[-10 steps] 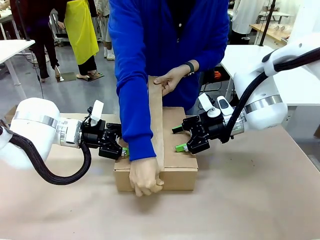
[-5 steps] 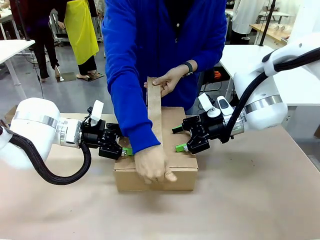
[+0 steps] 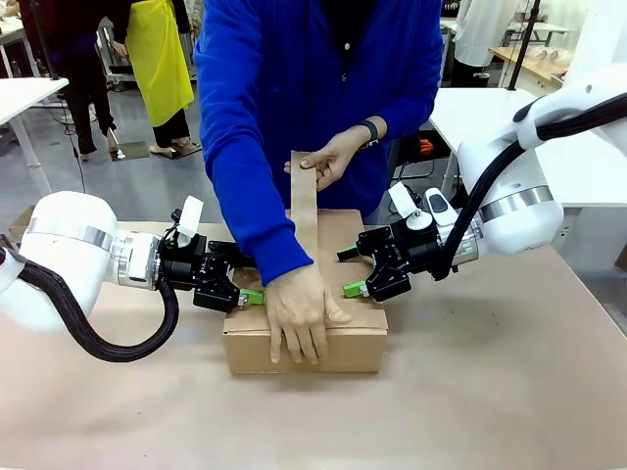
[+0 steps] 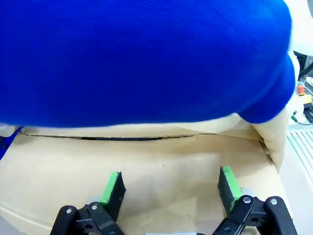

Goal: Pack the gift set into the box.
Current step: Press and hold the closed box until the human finishes sealing it.

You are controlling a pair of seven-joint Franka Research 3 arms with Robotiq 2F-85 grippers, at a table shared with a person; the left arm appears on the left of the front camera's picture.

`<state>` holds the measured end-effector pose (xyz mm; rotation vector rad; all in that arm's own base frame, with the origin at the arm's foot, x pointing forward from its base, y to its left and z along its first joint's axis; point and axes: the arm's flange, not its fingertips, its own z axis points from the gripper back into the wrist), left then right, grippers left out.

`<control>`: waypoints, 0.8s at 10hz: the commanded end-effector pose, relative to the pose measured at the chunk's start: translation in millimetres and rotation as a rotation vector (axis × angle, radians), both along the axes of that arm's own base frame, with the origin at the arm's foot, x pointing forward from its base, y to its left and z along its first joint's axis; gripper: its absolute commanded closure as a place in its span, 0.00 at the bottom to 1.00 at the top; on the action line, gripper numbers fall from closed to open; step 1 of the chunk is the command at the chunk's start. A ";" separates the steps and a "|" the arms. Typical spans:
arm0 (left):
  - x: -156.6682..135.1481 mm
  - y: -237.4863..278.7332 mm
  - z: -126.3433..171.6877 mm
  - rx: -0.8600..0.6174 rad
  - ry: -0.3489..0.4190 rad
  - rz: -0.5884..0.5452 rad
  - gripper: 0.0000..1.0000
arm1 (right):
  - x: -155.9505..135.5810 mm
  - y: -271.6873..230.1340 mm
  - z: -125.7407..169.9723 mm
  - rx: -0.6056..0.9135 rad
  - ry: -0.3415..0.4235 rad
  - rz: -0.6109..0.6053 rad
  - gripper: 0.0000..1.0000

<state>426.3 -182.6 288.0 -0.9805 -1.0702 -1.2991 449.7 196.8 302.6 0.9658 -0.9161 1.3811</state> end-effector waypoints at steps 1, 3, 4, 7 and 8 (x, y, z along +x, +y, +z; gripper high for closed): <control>-1.3 0.8 -2.6 0.008 -0.011 -0.006 0.00 | -0.5 1.3 -0.7 -0.002 -0.009 0.002 0.00; -1.3 0.8 -2.6 0.008 -0.011 -0.006 0.00 | -0.5 1.3 -0.7 -0.002 -0.009 0.002 0.00; -1.3 0.8 -2.6 0.008 -0.011 -0.006 0.00 | -0.5 1.3 -0.7 -0.002 -0.009 0.002 0.00; -1.3 0.8 -2.6 0.008 -0.011 -0.006 0.00 | -0.5 1.3 -0.7 -0.002 -0.009 0.002 0.00; -1.3 0.8 -2.6 0.008 -0.011 -0.006 0.00 | -0.5 1.3 -0.7 -0.002 -0.009 0.002 0.00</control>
